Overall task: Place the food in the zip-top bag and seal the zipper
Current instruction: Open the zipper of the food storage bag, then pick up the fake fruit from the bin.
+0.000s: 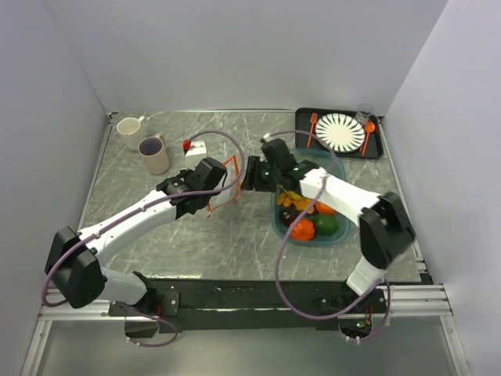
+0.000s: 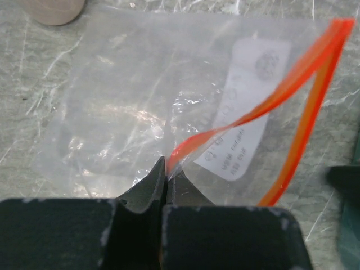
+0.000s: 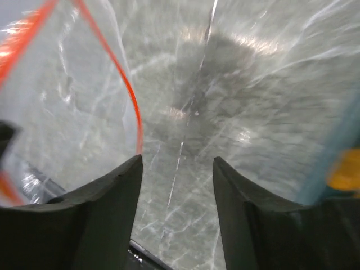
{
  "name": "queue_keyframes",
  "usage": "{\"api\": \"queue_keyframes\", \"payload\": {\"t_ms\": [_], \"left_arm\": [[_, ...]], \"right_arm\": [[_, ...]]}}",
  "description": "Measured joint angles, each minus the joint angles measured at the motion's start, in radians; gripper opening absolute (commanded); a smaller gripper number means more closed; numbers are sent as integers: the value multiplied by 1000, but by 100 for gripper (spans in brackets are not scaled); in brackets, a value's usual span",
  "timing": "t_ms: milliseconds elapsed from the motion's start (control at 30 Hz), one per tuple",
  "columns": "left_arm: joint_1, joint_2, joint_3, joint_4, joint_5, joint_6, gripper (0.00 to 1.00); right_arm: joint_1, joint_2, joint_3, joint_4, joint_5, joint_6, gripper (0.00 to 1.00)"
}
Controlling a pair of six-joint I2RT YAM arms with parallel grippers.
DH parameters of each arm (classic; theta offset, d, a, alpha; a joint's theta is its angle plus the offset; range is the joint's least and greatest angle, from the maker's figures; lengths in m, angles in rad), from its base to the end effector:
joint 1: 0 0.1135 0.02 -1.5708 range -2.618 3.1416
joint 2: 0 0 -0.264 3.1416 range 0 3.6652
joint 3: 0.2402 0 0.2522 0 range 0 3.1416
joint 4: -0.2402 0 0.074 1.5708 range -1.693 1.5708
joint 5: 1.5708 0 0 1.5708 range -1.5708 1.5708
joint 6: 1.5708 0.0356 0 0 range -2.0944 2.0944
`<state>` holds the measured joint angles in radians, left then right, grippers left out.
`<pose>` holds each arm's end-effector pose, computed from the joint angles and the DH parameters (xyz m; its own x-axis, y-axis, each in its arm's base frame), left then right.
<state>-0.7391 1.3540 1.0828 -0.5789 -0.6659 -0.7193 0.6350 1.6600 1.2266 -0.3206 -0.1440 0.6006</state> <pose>0.2237 -0.1741 0.2869 -0.5682 -0.1831 -0.8022 -0.1940 0.9773 -0.0856 0.2954 0.2240 0.2533 -0.8340 0.0802 -0.5459 -0.2423 0.8356 0.4930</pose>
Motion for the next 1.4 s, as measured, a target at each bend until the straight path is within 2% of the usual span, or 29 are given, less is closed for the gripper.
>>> {"api": "queue_keyframes", "payload": {"t_ms": [100,233,333,733,1033,1133,1167,1233,1367,1400], "left_arm": [[0,11,0,12,15,1,1],[0,18,0,28,31,5,1],[0,18,0,45,45,9,1],[0,18,0,70,102,27,1],[0,18,-4,91,125,31,1],[0,19,-4,96,129,39,1],[0,19,-4,96,129,43,1],[0,19,-4,96,130,46,1],[0,19,-4,96,130,46,1],[0,19,-4,97,130,46,1]], "right_arm": [[-53,-126,-60,18,32,9,85],[-158,-263,-146,19,120,35,85],[-235,-283,-179,4,185,63,85],[-402,-90,-162,-110,369,223,79],[-430,80,-55,-149,440,282,78],[-455,162,-13,-153,435,280,67],[-466,179,-6,-148,426,277,54],[-488,196,-4,-132,400,266,41],[-503,174,-42,-70,349,239,7],[-503,154,-69,-44,341,230,3]]}}
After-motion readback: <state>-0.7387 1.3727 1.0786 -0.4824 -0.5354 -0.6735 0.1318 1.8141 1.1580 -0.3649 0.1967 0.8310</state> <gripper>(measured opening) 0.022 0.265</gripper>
